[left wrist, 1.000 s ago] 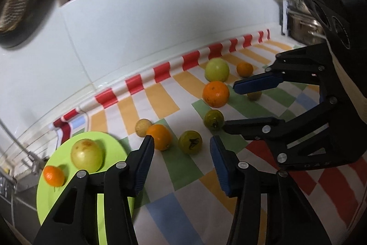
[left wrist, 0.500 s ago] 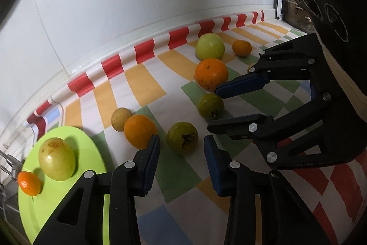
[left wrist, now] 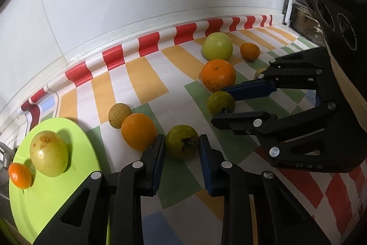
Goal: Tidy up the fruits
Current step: 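Grasp a small green fruit with the left tool while the right tool grasps another, then carry the green fruit with the left tool onto the plate while the right tool places its fruit there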
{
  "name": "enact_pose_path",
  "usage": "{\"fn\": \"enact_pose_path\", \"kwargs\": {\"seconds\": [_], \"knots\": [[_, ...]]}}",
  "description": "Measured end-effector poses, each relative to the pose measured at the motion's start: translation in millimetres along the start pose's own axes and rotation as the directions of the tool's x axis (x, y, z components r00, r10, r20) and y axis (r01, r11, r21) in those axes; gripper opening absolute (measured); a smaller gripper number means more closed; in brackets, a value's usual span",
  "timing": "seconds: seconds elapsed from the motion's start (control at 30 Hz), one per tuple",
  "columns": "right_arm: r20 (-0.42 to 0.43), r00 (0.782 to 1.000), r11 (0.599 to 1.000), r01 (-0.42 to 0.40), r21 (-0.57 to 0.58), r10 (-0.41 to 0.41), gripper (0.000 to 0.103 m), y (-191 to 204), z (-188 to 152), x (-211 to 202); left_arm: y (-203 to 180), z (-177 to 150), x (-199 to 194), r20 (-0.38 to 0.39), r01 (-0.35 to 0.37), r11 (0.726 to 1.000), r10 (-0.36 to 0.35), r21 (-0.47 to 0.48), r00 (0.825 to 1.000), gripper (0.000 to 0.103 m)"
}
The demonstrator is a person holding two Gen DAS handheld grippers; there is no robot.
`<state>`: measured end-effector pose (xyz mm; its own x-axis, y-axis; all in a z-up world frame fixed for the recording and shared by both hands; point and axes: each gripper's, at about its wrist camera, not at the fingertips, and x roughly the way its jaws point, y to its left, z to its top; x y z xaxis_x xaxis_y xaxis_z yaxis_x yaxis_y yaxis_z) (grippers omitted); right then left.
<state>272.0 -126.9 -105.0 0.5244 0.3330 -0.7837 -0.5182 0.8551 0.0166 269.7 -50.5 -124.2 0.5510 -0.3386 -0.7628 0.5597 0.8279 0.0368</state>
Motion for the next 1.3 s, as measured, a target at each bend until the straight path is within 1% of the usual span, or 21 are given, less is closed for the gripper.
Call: {"fn": "enact_pose_path", "kwargs": {"seconds": [0.13,0.27,0.53,0.77,0.93,1.2,1.3], "knots": [[0.012,1.0,0.999,0.004,0.046,-0.005,0.03,-1.4,-2.8,-7.6,-3.1,-1.3,-10.3,0.018,-0.015,1.0,0.016,-0.018,1.0,0.029],[0.035,0.999,0.996,0.011,0.087,-0.014,0.03,-0.1,-3.4,-19.3,-2.0,-2.7,-27.0,0.048,-0.032,0.997,0.035,-0.064,0.998,0.029],[0.112,0.993,0.987,0.021,0.161,-0.039,0.03,10.4,0.3,-53.0,0.8,-8.3,-66.7,0.123,-0.089,0.984,0.109,-0.154,0.986,0.029],[0.169,0.984,0.986,0.027,0.164,-0.055,0.03,27.4,4.4,-84.7,0.8,-17.1,-105.5,0.173,-0.105,0.971,0.144,-0.217,0.974,0.029],[0.216,0.974,0.986,0.027,0.166,-0.063,0.03,43.3,8.5,-107.8,2.9,-25.7,-132.9,0.198,-0.135,0.96,0.187,-0.246,0.962,0.029],[0.276,0.96,0.99,0.008,0.141,-0.047,0.03,72.9,20.6,-130.3,11.7,-42.8,-171.3,0.216,-0.198,0.933,0.269,-0.302,0.939,0.029],[0.288,0.957,0.992,-0.002,0.129,-0.035,0.03,83.3,24.4,-133.6,17.4,-49.3,-182.5,0.213,-0.21,0.923,0.287,-0.323,0.934,0.029]]}}
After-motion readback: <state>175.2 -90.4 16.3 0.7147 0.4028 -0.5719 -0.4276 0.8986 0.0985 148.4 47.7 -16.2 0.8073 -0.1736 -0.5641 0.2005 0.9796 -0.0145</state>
